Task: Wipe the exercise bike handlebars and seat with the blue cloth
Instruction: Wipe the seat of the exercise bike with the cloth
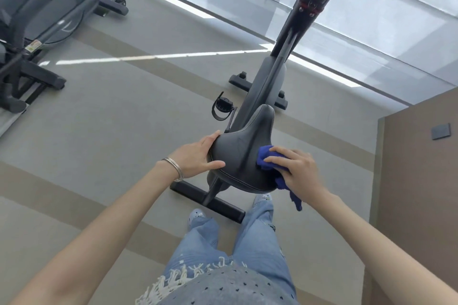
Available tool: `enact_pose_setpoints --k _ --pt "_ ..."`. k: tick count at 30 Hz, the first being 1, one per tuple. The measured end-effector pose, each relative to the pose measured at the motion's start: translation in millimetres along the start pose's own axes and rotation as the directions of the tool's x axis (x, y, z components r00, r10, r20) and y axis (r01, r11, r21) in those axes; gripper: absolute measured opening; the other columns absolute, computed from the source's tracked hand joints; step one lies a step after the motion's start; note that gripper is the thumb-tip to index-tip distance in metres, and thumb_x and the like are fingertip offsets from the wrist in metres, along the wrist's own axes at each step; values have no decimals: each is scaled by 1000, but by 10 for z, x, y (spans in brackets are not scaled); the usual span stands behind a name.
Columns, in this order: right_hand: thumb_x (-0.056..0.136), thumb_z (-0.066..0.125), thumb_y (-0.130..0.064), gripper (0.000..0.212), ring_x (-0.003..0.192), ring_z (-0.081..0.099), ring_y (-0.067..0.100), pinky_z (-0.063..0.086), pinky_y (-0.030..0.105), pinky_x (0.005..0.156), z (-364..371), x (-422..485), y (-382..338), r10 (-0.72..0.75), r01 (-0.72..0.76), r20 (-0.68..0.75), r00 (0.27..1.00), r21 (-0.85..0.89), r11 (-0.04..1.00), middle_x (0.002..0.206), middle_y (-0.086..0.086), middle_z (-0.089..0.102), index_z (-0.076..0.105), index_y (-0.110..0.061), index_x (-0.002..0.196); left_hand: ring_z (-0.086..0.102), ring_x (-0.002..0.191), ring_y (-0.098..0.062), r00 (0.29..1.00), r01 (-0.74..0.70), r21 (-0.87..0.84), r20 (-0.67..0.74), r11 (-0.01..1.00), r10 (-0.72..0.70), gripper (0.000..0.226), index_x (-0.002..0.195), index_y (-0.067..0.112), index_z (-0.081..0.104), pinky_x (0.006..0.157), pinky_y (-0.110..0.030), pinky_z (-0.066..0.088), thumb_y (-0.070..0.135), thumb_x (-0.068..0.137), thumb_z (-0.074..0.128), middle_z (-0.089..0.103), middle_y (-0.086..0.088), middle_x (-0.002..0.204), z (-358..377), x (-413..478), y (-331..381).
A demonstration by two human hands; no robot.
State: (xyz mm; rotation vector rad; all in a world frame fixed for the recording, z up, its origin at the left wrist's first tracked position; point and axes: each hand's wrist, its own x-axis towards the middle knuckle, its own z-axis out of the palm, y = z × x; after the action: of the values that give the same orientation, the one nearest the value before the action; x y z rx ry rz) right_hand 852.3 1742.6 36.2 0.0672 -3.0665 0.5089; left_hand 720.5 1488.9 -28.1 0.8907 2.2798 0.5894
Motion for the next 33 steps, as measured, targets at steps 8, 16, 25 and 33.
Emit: enact_pose_setpoints --k 8,16,25,33 --pt "82 59 -5 34 106 52 32 36 40 84 249 693 -441 173 -173 -12 985 -160 972 127 -1 59 68 -26 107 49 126 -21 995 0 98 -102 995 10 93 147 22 15 99 -38 43 60 76 62 43 -1 146 -21 -61 -41" --pt "59 75 -4 41 88 64 33 47 42 71 121 371 -346 -287 299 83 954 -251 921 112 1 68 72 -26 94 48 126 -22 989 41 108 -149 993 -24 90 146 16 21 101 -38 41 61 78 58 47 -5 143 57 -112 5" --pt "82 62 -16 27 99 56 33 39 42 84 384 919 -801 -124 178 173 977 -339 924 123 5 61 64 -24 108 48 120 -22 981 119 310 -185 943 -63 82 142 17 29 103 -34 31 71 81 38 58 -3 126 140 -162 17" --pt "72 74 -14 34 88 63 31 47 40 71 183 757 -616 -311 357 189 931 -306 883 115 1 67 68 -27 102 41 127 -23 984 130 397 -163 908 -70 88 147 11 15 108 -36 27 71 85 27 52 -4 133 228 -193 -9"
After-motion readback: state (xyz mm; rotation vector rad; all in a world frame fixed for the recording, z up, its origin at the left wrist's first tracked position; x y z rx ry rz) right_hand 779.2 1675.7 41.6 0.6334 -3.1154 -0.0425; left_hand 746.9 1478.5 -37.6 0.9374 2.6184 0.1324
